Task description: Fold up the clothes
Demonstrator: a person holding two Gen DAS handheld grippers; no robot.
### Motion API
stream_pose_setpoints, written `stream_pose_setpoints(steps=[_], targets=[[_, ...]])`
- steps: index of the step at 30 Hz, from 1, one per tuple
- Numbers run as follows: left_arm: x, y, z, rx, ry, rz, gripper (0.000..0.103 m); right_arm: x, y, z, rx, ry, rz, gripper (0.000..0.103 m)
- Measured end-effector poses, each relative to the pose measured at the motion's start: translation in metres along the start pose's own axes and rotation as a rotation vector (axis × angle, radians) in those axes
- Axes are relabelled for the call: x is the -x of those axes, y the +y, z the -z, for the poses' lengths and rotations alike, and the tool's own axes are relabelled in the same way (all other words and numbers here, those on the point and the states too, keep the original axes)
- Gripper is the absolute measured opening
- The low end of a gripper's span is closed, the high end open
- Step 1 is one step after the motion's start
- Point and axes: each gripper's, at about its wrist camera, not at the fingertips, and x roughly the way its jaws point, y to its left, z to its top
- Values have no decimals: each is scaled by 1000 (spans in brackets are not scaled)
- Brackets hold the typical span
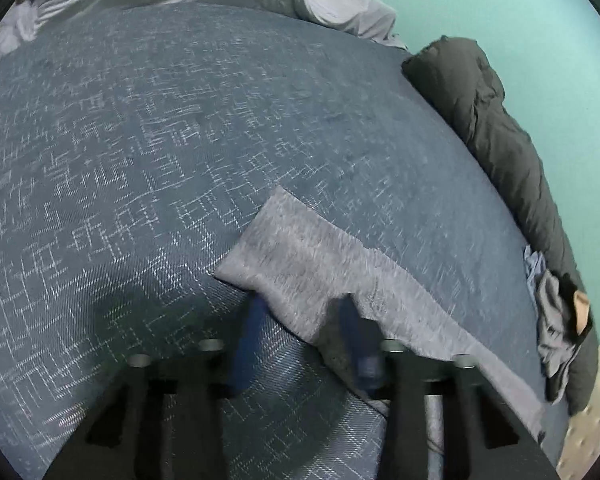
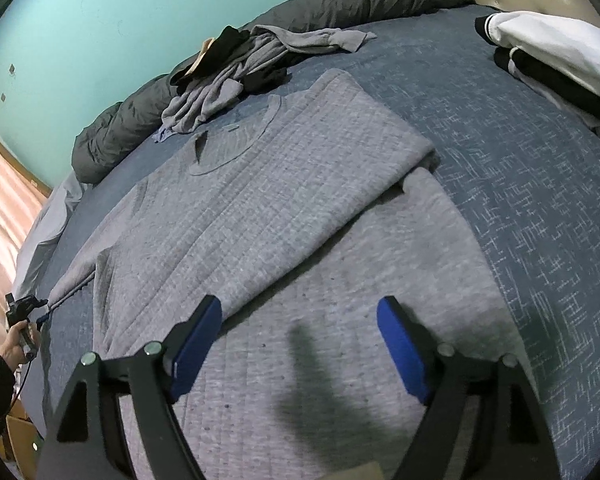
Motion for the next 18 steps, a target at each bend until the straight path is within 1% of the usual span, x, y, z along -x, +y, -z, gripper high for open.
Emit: stream_pose_setpoints(steps=[1,2,3,5,6,9,13,18], targets=[[0,-1,0,-6,1,0,19,1,1,0,2,-4,0,81],[0,-3,-1,-14,2,0,15,1,1,0,3,-6,-1,81],[1,-6,-1,-26,1,-3,12,2,1,0,5,-9,-2,81],[5,-13,-3,-50,-6,-1,9,2,1,0,2,-10,-3,81],[8,-17,-4,-63,-12,4,4,2,1,-1,1,-11,-4,81],[19,-37,-4,-115,-21,32,4,3,-1,0,-7,-15,0,81],[41,-66,6,-180,-25,87,3,6,-1,-1,-10,-29,-11,81],[72,-118,20,-275,-19,177,3,13,-5,-3,-19,-51,-15,82]])
